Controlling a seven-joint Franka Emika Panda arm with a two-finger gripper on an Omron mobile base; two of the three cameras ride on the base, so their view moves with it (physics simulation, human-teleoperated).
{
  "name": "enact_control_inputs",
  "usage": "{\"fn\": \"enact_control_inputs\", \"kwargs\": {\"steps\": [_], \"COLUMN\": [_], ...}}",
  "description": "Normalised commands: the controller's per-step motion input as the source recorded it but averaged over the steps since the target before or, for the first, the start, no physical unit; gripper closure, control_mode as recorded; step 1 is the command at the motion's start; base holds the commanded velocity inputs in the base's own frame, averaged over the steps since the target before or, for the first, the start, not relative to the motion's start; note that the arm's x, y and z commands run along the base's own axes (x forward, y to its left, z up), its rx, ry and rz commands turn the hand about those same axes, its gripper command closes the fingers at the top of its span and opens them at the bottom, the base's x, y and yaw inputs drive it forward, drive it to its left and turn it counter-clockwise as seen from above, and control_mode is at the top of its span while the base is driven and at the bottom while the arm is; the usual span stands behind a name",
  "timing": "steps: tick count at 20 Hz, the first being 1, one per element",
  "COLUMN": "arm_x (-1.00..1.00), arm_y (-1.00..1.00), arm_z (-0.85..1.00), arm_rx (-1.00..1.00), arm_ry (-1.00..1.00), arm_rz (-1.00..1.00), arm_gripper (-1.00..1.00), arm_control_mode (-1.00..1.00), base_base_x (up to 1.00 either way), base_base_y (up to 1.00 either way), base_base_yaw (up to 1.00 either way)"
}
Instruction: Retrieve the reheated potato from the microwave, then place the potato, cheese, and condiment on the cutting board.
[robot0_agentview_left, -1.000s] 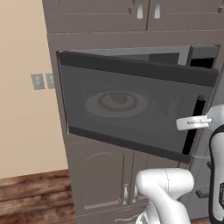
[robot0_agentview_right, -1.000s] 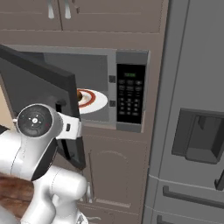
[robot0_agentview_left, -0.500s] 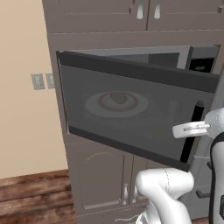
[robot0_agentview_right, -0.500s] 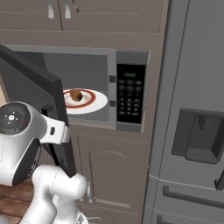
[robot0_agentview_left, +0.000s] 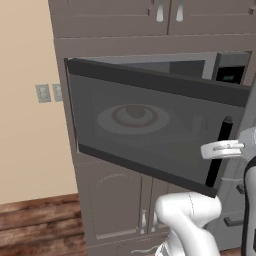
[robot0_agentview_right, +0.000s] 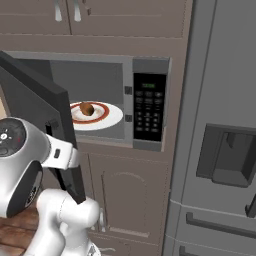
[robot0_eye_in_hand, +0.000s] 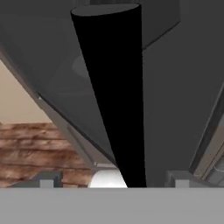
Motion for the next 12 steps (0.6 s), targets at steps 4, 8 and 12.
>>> {"fn": "enact_control_inputs", "kwargs": {"steps": [4, 8, 12], "arm_x": [-0.54, -0.62, -0.43], "arm_y": [-0.4, -0.32, -0.35], "arm_z": [0.0, 0.0, 0.07], "arm_rx": [0.05, 0.07, 0.09], "arm_ry": [0.0, 0.0, 0.01], "arm_rz": [-0.09, -0.15, -0.17], "arm_gripper": [-1.0, -1.0, -1.0], "arm_control_mode": [-1.0, -1.0, -1.0], "base_base_x": [0.0, 0.0, 0.0], "base_base_y": [0.0, 0.0, 0.0], "base_base_yaw": [0.0, 0.0, 0.0]}}
